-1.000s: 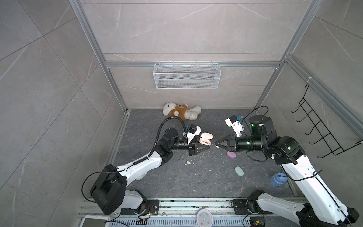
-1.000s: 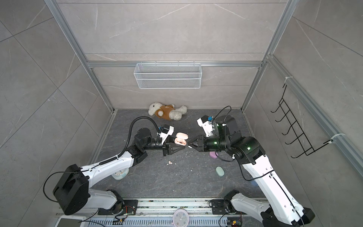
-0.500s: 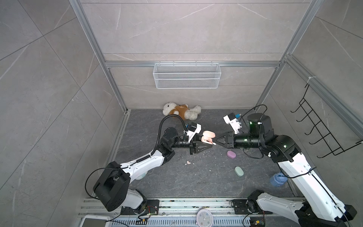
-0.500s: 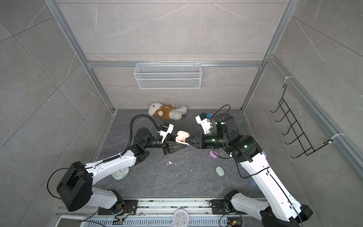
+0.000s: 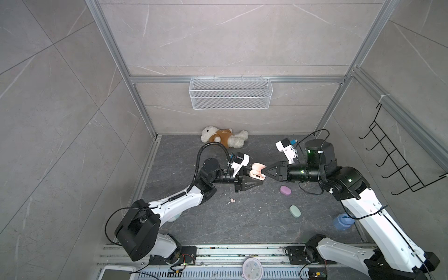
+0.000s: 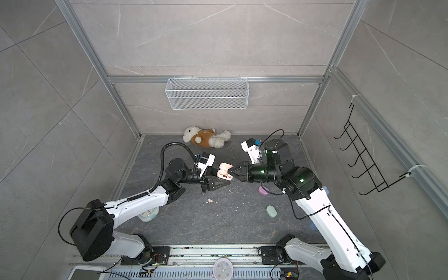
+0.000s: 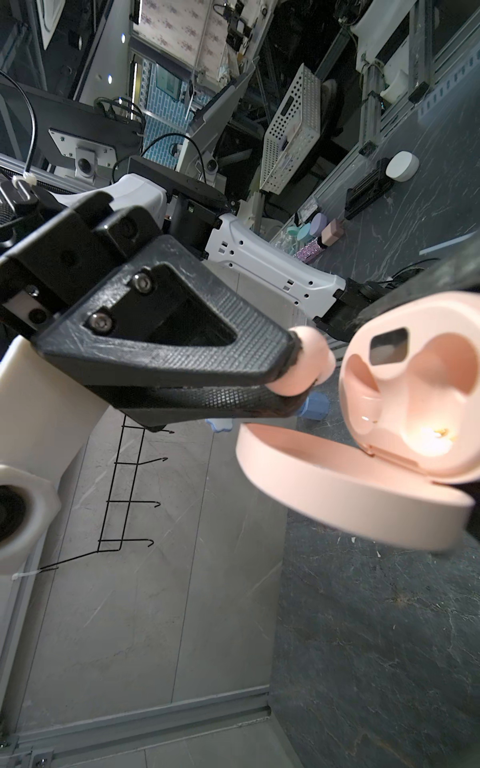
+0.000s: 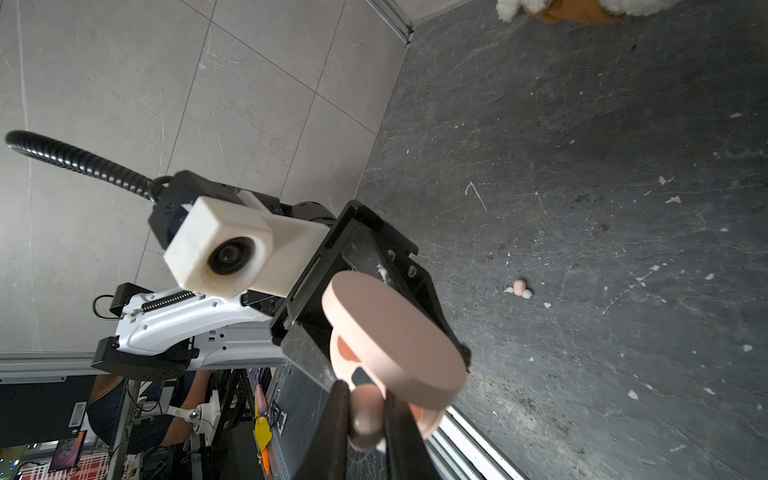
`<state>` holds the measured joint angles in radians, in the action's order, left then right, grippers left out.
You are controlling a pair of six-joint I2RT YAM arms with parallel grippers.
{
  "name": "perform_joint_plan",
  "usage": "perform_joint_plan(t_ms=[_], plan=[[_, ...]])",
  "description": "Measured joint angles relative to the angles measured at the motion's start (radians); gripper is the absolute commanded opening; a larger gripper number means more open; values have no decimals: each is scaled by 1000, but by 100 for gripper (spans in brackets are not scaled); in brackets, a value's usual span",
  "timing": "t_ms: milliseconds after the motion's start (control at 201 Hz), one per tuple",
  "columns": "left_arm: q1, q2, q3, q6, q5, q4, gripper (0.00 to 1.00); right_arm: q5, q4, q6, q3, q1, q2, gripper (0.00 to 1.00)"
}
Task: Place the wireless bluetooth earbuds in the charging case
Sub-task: 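Lower the held earbud toward the case slot beside the left gripper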
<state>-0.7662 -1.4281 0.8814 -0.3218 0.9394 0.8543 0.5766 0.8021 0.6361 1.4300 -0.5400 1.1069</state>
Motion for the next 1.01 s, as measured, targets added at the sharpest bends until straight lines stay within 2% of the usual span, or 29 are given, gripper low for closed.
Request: perform_joint_plan(t_ms=[443,1006], plan=[[-15,-6,0,-58,4,69,20,0,-7,0,0,-6,0,16],[-21,-18,3,-69,4,89,19,0,1,0,1,-9,0,18]])
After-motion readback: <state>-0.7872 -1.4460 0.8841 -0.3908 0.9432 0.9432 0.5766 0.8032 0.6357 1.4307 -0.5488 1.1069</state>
